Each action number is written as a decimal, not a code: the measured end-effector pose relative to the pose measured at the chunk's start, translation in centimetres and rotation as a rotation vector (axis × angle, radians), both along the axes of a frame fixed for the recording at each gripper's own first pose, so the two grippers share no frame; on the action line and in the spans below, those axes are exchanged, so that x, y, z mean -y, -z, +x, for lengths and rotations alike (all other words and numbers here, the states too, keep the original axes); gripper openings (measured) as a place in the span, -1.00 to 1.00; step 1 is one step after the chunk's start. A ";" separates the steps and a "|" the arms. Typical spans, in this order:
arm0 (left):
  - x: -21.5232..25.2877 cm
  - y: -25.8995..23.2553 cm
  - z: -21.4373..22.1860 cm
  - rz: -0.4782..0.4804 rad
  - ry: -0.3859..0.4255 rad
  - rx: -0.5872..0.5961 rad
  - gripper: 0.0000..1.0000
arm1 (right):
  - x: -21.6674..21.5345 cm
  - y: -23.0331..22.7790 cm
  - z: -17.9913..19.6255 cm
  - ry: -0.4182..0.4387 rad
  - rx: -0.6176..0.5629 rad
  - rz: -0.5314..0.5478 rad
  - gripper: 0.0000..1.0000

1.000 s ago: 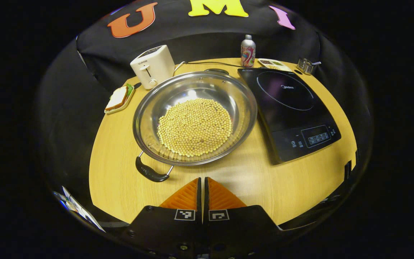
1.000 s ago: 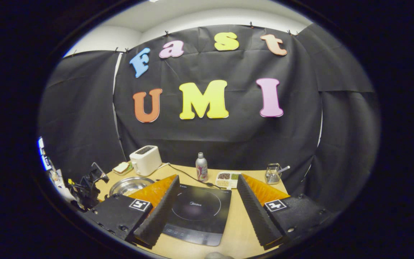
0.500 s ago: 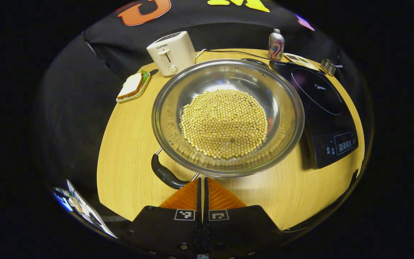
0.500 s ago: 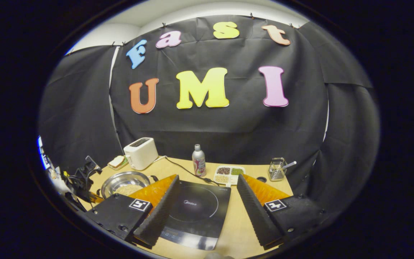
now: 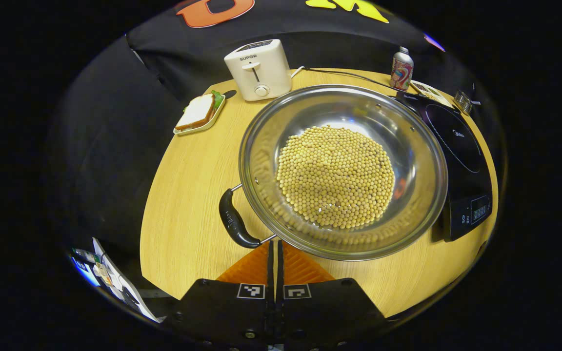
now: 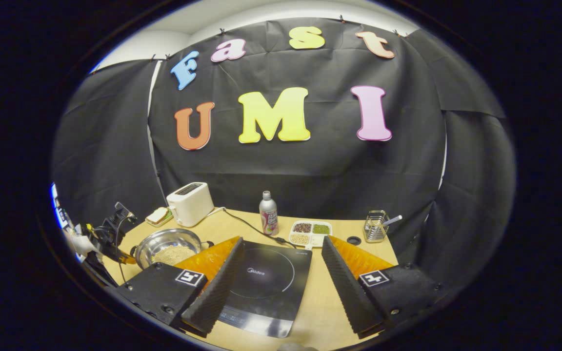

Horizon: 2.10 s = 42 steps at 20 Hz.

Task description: First push the handle of the pot to place it horizontally, then grasp the pot with both hands and set it on the induction cooktop.

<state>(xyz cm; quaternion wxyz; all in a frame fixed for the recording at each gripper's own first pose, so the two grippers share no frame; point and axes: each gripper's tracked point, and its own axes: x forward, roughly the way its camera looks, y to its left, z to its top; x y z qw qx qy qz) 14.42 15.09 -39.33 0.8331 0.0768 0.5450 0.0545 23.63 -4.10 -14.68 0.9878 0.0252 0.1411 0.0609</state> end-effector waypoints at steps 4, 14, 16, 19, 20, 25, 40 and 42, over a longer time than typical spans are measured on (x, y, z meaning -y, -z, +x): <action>-1.8 0.0 1.5 0.002 -0.027 0.014 -1.00 | -0.3 -0.3 -0.1 -0.001 0.005 -0.015 1.00; -4.2 0.2 4.1 0.008 -0.018 0.031 -1.00 | -0.9 -0.6 -0.1 0.002 -0.001 -0.037 1.00; -4.6 0.2 4.7 0.005 -0.019 0.031 -1.00 | -1.2 -0.6 -0.1 0.002 -0.007 -0.040 1.00; -5.1 0.1 5.7 0.002 -0.012 0.039 -0.80 | -2.0 -0.6 -0.2 -0.003 -0.016 -0.053 1.00; -5.1 0.2 5.9 -0.001 -0.007 0.043 -1.00 | -2.1 -0.9 -0.3 0.007 -0.015 -0.054 1.00; -5.5 0.3 7.6 -0.035 0.051 0.056 -0.80 | -4.4 -1.5 -1.8 0.067 -0.015 -0.062 1.00; -7.2 -5.6 7.6 -0.117 0.203 0.317 -0.22 | -20.1 5.1 -1.9 0.021 -0.189 -0.056 1.00; -7.3 -5.9 7.8 -0.120 0.182 0.332 0.94 | -21.9 6.8 -0.8 0.008 -0.232 -0.039 1.00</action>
